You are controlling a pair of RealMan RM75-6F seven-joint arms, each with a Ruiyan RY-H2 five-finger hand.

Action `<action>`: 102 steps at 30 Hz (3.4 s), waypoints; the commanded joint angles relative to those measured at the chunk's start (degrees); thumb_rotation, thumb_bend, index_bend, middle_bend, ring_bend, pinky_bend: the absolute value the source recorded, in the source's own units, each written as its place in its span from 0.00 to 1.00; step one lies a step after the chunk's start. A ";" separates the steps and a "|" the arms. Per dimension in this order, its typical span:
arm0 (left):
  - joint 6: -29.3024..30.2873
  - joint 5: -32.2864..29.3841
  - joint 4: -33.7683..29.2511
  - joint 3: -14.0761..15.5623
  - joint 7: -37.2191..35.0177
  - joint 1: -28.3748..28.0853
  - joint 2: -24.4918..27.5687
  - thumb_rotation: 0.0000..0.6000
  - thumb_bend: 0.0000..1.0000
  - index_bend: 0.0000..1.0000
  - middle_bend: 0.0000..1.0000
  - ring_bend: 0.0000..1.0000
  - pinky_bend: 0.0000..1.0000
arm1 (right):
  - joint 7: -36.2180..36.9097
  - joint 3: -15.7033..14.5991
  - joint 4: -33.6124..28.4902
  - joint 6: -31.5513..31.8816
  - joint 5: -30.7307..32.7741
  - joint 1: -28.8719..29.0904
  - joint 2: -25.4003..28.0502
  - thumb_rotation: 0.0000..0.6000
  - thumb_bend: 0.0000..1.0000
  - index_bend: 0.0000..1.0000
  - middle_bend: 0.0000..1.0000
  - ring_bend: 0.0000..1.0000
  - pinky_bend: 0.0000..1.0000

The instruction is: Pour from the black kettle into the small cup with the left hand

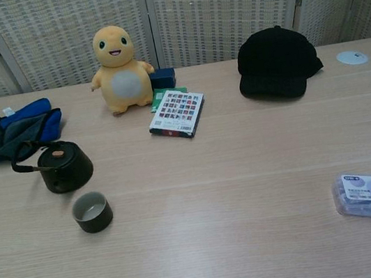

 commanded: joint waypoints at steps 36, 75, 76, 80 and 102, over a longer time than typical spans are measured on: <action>-15.22 5.77 11.65 -2.29 -13.38 -15.35 -4.61 1.00 0.22 0.25 0.24 0.31 0.19 | -0.40 0.86 -3.06 2.42 -1.38 -0.68 3.96 1.00 0.17 0.38 0.38 0.31 0.38; -50.16 -14.91 19.00 -2.74 1.33 -36.21 -6.30 1.00 0.44 0.07 0.05 0.00 0.00 | 0.53 0.27 -1.95 3.21 -0.40 -2.32 4.16 1.00 0.17 0.38 0.38 0.31 0.38; -50.46 -15.74 19.01 -2.66 1.99 -36.39 -6.30 1.00 0.44 0.08 0.05 0.00 0.00 | 0.61 0.25 -1.91 3.27 -0.42 -2.38 4.16 1.00 0.17 0.38 0.38 0.31 0.38; -51.22 -18.69 18.23 -2.10 4.31 -36.92 -5.91 1.00 0.44 0.11 0.05 0.00 0.00 | 0.79 0.24 -1.67 3.33 -0.26 -2.56 4.13 1.00 0.17 0.38 0.38 0.31 0.38; -49.36 -22.85 4.46 2.57 8.73 -36.52 2.82 1.00 0.44 0.22 0.13 0.02 0.00 | 0.97 0.28 -1.23 2.70 -0.70 -2.16 3.32 1.00 0.17 0.38 0.38 0.31 0.38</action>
